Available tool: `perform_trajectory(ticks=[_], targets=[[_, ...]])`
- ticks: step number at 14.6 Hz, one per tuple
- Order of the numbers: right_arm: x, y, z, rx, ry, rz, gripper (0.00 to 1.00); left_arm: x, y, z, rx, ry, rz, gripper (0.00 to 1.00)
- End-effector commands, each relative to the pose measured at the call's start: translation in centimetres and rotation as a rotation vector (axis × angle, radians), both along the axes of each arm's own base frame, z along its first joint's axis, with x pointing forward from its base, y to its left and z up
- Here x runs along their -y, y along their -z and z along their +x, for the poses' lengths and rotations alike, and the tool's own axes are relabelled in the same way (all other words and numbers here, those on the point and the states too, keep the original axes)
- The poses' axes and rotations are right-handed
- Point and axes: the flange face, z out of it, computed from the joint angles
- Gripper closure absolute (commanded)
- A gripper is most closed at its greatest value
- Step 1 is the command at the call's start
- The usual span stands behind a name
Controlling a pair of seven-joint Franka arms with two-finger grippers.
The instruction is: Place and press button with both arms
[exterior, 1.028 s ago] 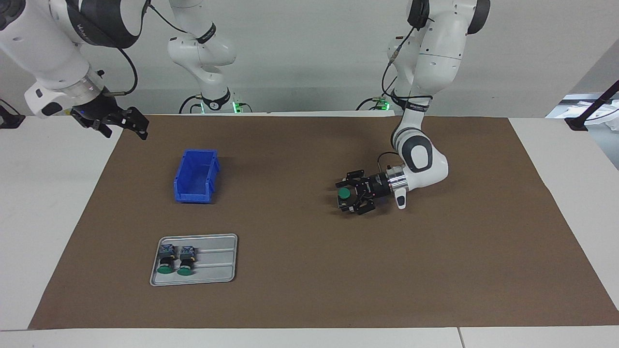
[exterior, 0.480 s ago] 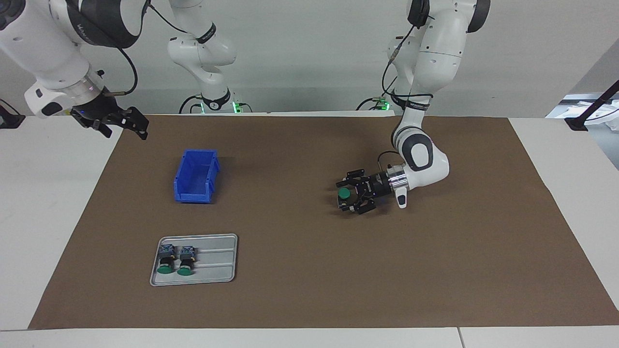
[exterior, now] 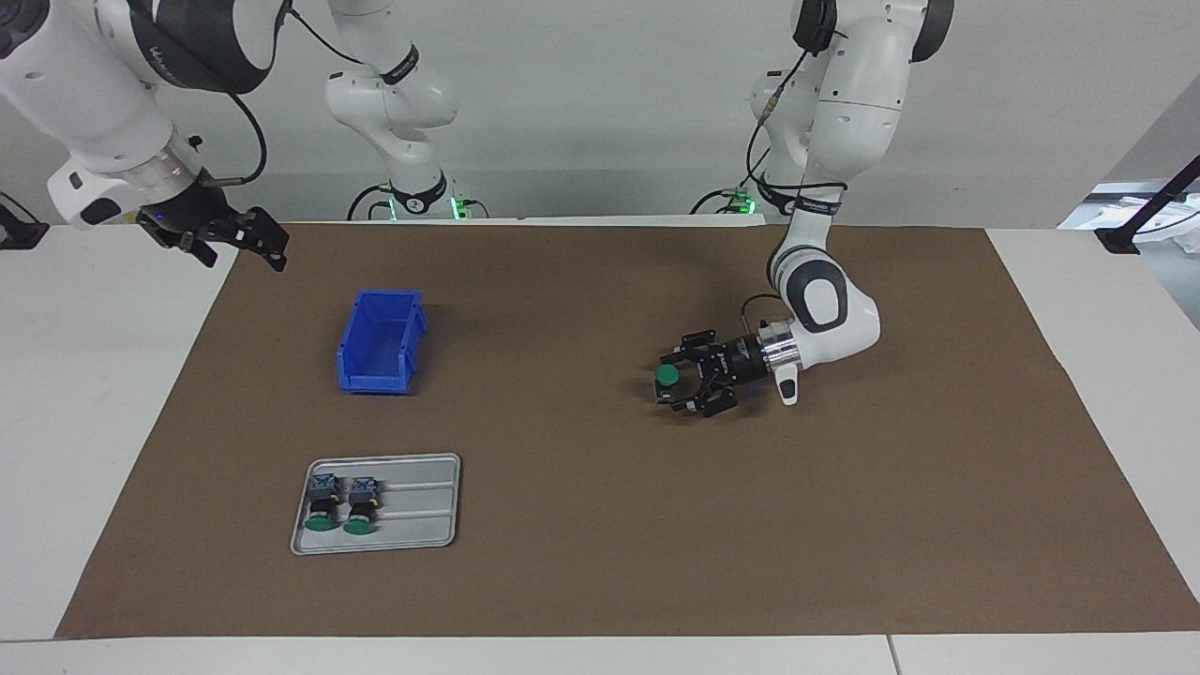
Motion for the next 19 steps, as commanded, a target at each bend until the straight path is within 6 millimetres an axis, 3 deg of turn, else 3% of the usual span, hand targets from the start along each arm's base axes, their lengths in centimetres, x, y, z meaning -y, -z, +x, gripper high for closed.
perform_trajectory(ticks=[1, 5, 11, 15, 19], targets=[[0.0, -0.1, -0.8, 0.001, -0.017, 0.004, 0.01, -1.6, -1.1, -0.6, -0.01, -0.018, 0.013, 0.0], [0.0, -0.2, -0.8, 0.003, -0.017, 0.004, 0.01, -3.3, -3.3, 0.1, -0.003, 0.026, 0.079, 0.0], [0.0, -0.1, -0.8, 0.001, -0.017, 0.004, 0.01, -8.8, -8.0, 1.7, 0.089, 0.058, 0.218, 0.0], [0.0, -0.1, -0.8, 0.001, -0.017, 0.004, 0.01, -10.3, -11.1, 2.2, 0.161, 0.131, 0.306, 0.0], [0.0, -0.1, -0.8, 0.001, -0.017, 0.004, 0.01, -10.3, -13.6, 3.1, 0.236, 0.249, 0.434, 0.0]])
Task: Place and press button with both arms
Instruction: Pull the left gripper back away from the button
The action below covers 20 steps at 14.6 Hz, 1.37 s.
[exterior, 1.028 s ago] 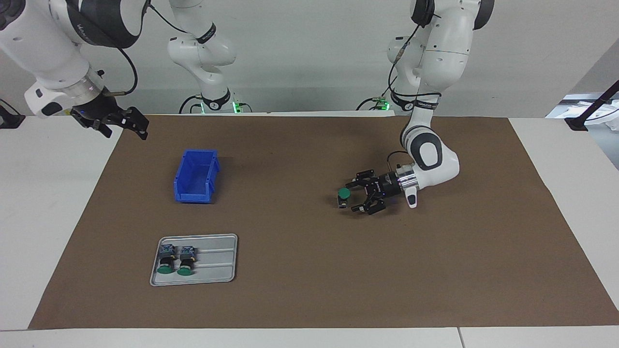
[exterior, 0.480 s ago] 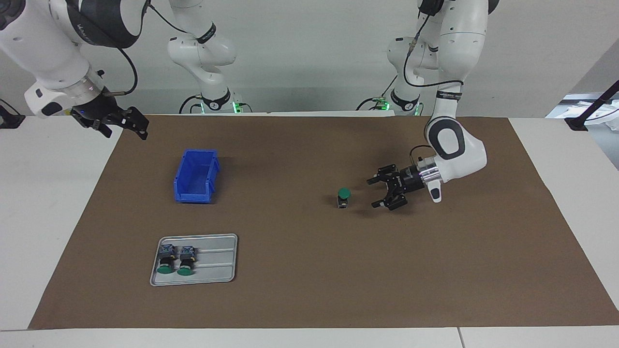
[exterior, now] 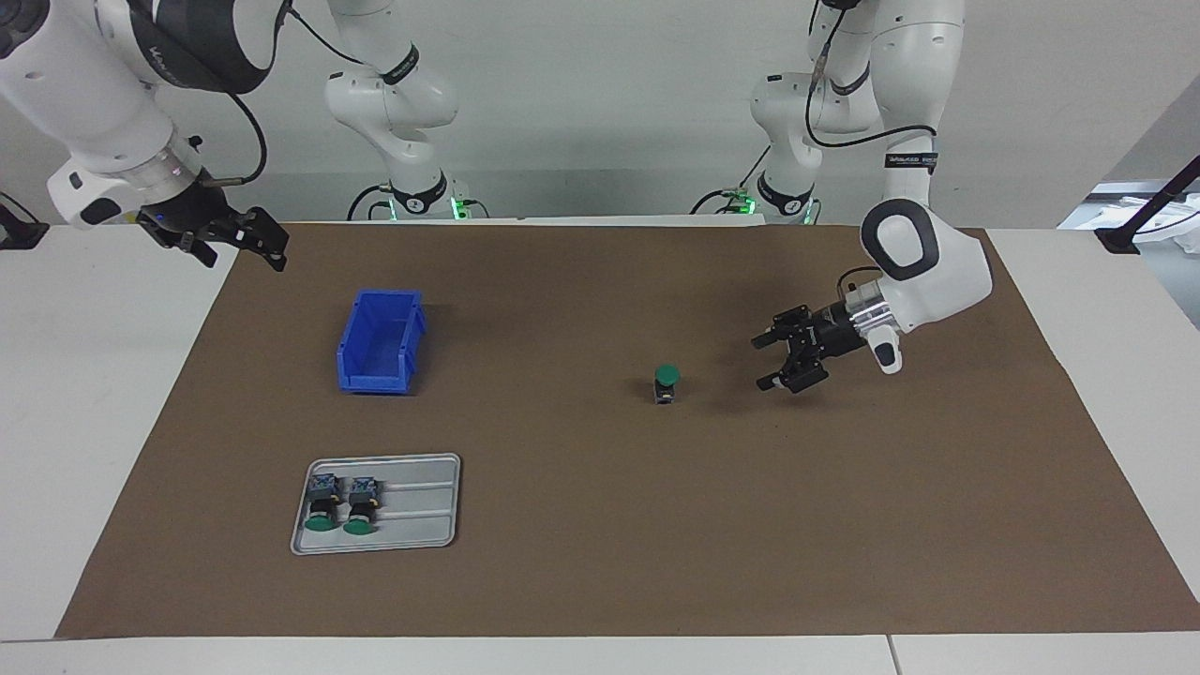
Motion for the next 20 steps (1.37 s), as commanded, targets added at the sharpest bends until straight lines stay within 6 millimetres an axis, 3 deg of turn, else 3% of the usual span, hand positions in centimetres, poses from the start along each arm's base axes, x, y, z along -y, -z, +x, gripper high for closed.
perform_trajectory(ticks=[1, 9, 10, 15, 17, 18, 20], targets=[[0.0, -0.1, -0.8, 0.001, -0.017, 0.004, 0.01, -0.2, -1.8, 0.4, 0.019, 0.04, 0.051, 0.0], [0.1, -0.1, -0.8, 0.001, -0.015, 0.004, 0.01, 1.0, -7.2, 1.9, 0.159, 0.307, 0.298, 0.0], [0.0, -0.1, -0.8, 0.001, -0.017, 0.004, 0.01, 2.1, -8.4, 2.1, 0.197, 0.373, 0.351, 0.0], [0.0, -0.1, -0.8, 0.001, -0.017, 0.004, 0.01, 6.9, -9.5, 1.4, 0.301, 0.593, 0.559, 0.02], [0.1, -0.1, -0.8, 0.001, -0.015, 0.004, 0.01, 8.0, -10.1, 1.6, 0.326, 0.62, 0.559, 0.12], [0.1, -0.1, -0.8, 0.001, -0.015, 0.004, 0.01, 9.6, -10.2, 0.9, 0.347, 0.671, 0.552, 0.21], [0.1, -0.1, -0.8, 0.001, -0.015, 0.004, 0.01, 10.9, -10.2, 0.6, 0.378, 0.718, 0.55, 0.4]])
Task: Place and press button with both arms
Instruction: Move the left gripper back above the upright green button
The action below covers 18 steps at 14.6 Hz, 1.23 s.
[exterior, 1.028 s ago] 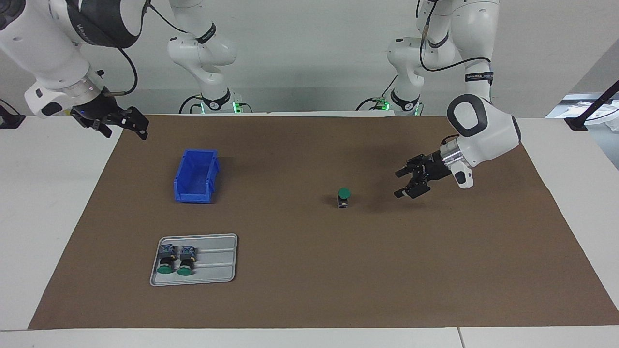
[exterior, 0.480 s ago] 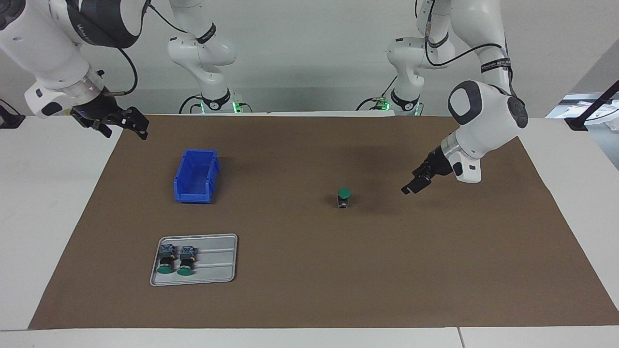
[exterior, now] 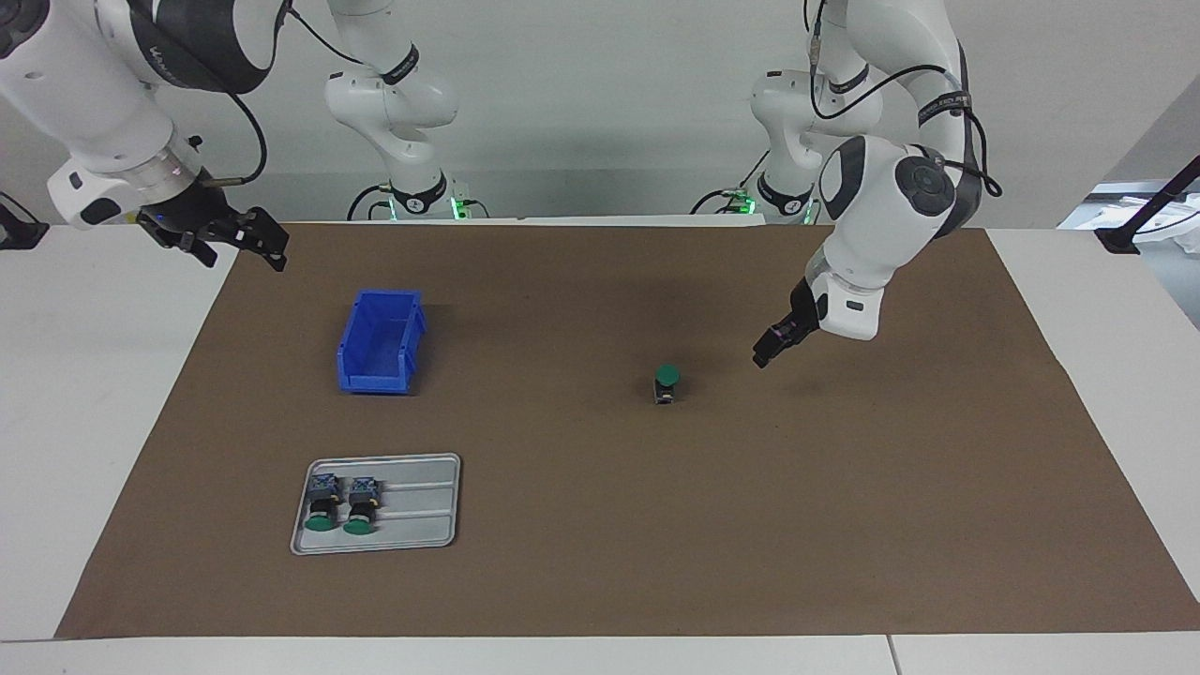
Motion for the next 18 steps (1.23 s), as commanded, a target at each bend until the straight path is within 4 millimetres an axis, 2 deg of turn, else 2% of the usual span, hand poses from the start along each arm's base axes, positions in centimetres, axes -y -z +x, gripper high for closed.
perform_trajectory(ticks=[1, 3, 4, 6, 9, 10, 12, 14, 15, 18], targets=[[0.0, -0.1, -0.8, 0.001, -0.017, 0.004, 0.01, 2.7, 0.5, 0.0, 0.01, 0.084, 0.02, 0.5], [0.0, -0.1, -0.8, 0.001, -0.017, 0.004, 0.01, 6.4, 0.9, -0.3, 0.017, 0.155, 0.044, 0.66], [0.0, -0.1, -0.8, 0.001, -0.017, 0.004, 0.01, 6.9, 0.8, 0.0, 0.025, 0.174, 0.061, 0.72], [0.1, -0.1, -0.8, 0.001, -0.015, 0.004, 0.01, 9.4, 2.2, -0.8, 0.025, 0.234, 0.096, 0.79], [0.0, -0.1, -0.8, 0.001, -0.017, 0.004, 0.01, 11.6, 2.4, 0.2, 0.042, 0.248, 0.081, 0.95], [0.1, -0.1, -0.8, 0.001, -0.015, 0.004, 0.01, 12.9, 2.7, -0.5, 0.043, 0.266, 0.078, 0.97], [0.0, -0.1, -0.8, 0.001, -0.017, 0.004, 0.01, 13.9, 3.9, -0.6, 0.05, 0.275, 0.075, 0.99], [0.1, -0.1, -0.8, 0.001, -0.015, 0.004, 0.01, 14.1, 4.2, -0.6, 0.052, 0.276, 0.076, 1.0], [0.0, -0.1, -0.8, 0.001, -0.017, 0.004, 0.01, 14.3, 5.5, -0.6, 0.042, 0.274, 0.082, 1.0], [0.0, -0.1, -0.8, 0.001, -0.017, 0.004, 0.01, 14.5, 6.3, -1.0, 0.036, 0.278, 0.086, 0.99]])
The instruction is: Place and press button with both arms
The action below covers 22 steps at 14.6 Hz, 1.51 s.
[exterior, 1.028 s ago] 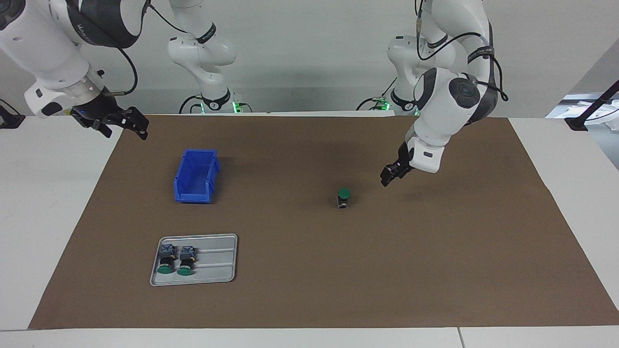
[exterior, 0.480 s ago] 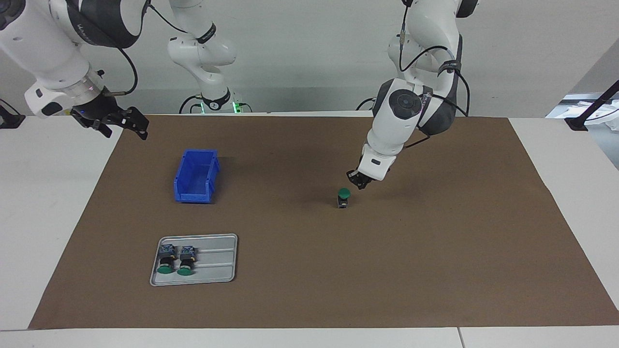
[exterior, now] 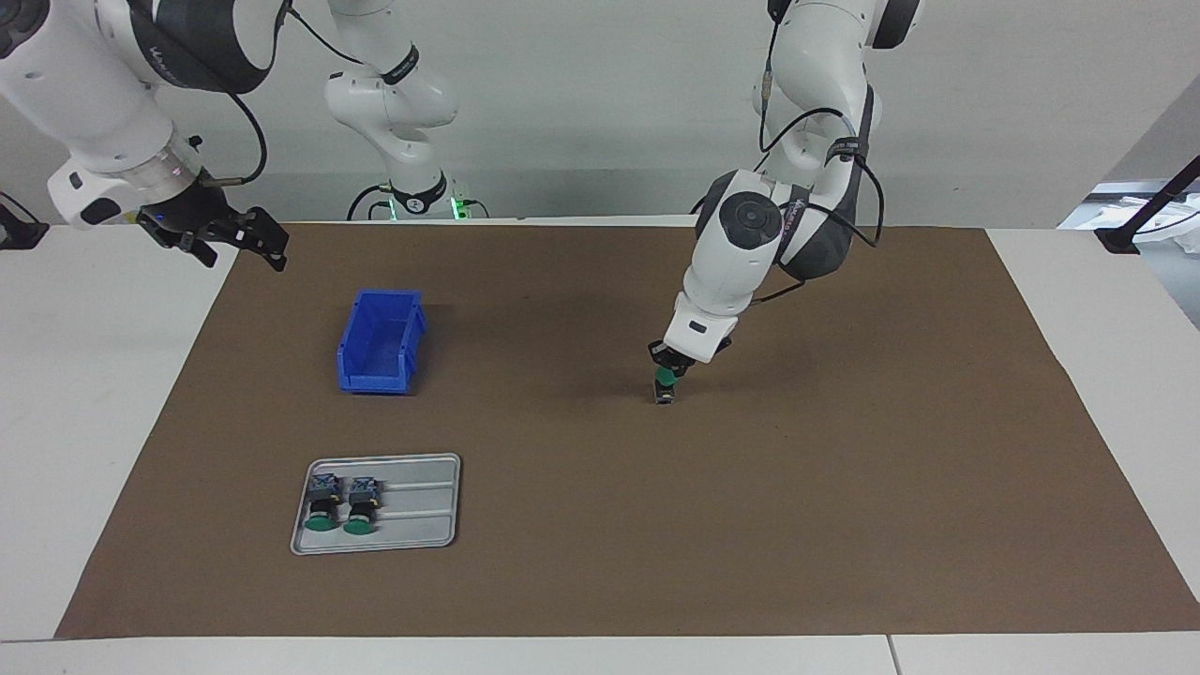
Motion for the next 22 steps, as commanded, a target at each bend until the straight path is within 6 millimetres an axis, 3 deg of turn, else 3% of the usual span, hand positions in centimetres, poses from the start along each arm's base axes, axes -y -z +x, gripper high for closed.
perform_trajectory(ticks=[1, 22], targets=[[0.0, -0.1, -0.8, 0.001, -0.017, 0.004, 0.01, 0.3, 0.4, 0.1, 0.02, 0.006, 0.007, 0.99], [0.1, -0.1, -0.8, 0.001, -0.015, 0.004, 0.01, -0.1, 4.2, -1.6, 0.012, 0.011, 0.012, 0.99]])
